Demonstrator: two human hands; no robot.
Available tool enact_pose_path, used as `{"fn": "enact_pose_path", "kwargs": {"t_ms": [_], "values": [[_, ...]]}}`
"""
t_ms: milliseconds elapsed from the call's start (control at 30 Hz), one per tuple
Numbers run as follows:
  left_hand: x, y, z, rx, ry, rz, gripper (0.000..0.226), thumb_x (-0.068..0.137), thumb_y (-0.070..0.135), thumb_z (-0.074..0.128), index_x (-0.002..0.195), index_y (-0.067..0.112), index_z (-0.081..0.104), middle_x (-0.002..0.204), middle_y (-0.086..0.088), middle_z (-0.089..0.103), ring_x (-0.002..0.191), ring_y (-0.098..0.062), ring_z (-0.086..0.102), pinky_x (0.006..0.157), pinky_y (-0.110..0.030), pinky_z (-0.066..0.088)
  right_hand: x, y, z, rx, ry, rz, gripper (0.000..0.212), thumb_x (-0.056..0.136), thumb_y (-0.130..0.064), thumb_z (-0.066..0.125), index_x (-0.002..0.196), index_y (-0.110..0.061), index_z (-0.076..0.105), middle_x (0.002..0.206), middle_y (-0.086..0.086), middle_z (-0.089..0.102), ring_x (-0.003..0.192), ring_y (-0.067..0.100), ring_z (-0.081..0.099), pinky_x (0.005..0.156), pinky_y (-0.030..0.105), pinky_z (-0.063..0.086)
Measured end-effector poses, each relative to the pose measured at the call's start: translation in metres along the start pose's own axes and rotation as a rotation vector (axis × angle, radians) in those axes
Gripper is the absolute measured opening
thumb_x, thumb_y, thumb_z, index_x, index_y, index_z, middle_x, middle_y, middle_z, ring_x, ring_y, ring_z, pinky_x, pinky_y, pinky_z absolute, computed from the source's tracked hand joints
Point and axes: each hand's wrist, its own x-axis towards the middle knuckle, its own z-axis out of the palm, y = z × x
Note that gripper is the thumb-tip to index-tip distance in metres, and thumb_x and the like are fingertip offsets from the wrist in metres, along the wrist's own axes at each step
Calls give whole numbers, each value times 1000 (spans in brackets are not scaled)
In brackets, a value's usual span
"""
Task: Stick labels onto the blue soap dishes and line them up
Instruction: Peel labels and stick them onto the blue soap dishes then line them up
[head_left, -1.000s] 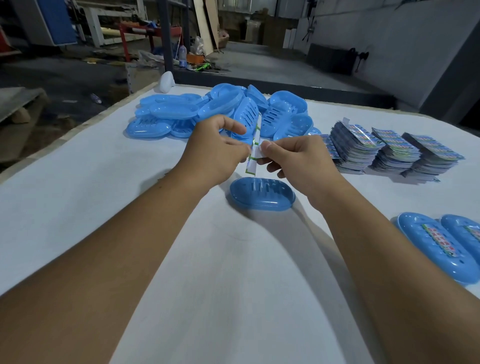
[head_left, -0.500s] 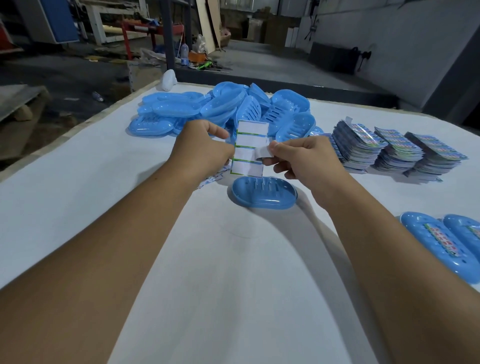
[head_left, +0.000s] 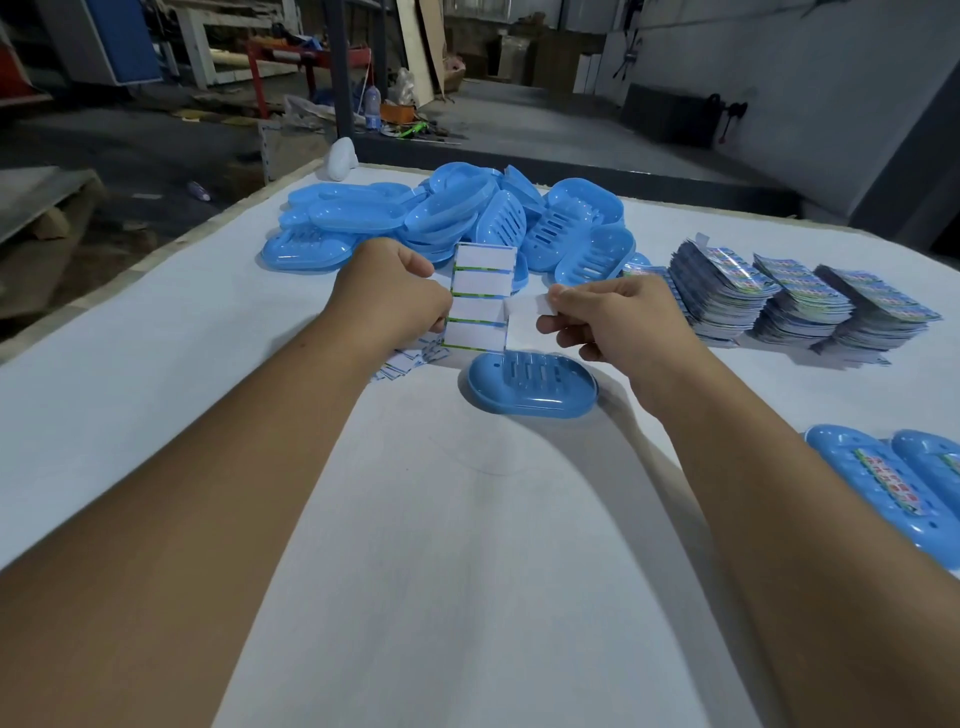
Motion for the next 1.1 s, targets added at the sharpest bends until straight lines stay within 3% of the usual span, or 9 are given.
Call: {"fn": "enact_pose_path", "kwargs": {"t_ms": [67,200,333,400,567,700,833,933,1100], "values": [[2,0,-2,21,10,-8,30,76,10,76,94,26,59,72,4,74,75,-10,74,55,-23,52,0,-1,-1,7,17,8,19,95,-29,69,86,-13,78,79,0,79,59,5,63,64,24,49],[4,-2,-10,210,55,42,32,72,8,75,88,28,56,84,8,62,85,-15,61,57,-25,42,0,-2,-4,33,46,28,18,93,-28,70,86,-13,77,79,1,79,59,6,63,62,23,49],[1,-3,-15,396,26,93,18,80,10,65,76,25,55,87,-8,70,87,-25,64,60,-31,45,0,-2,-3,33,60,46,22,91,-31,71,87,-10,78,78,0,79,57,6,62,61,23,48],[0,-3,-17,518,38,128,8,85,12,64,89,18,65,86,-5,64,88,-27,62,58,-33,42,0,-2,-2,3,57,50,30,88,-36,73,90,-7,78,76,-1,78,57,5,61,62,24,48],[-6,-4,-17,821,99,179,26,91,23,67,116,15,62,109,-9,63,91,-27,58,70,-36,43,-2,-3,0,-51,69,35,31,85,-42,75,82,-11,77,70,-6,75,55,2,59,56,21,47],[-17,8,-4,449,56,322,7,89,27,68,91,24,74,90,2,73,87,-18,66,75,-31,55,-4,-5,6,-64,105,-22,29,86,-36,77,74,-10,75,62,-8,71,48,1,53,45,15,44],[-32,16,13,20,-191,227,12,82,34,79,77,23,79,65,16,70,58,9,61,44,-8,42,-8,-8,9,-91,123,-98,27,83,-35,79,68,-14,74,58,-8,68,48,2,51,44,13,41],[-32,15,20,-46,-249,207,12,82,39,80,80,27,81,60,28,66,57,16,57,50,-13,40,-9,-11,11,-96,117,-117,28,82,-35,80,61,-18,73,56,-8,67,48,2,50,44,13,41],[-32,14,22,-54,-239,211,14,82,39,80,82,25,81,57,26,65,54,19,54,53,-16,38,-10,-12,10,-63,95,-103,32,81,-33,80,54,-20,71,55,-7,66,48,4,49,45,15,41]]}}
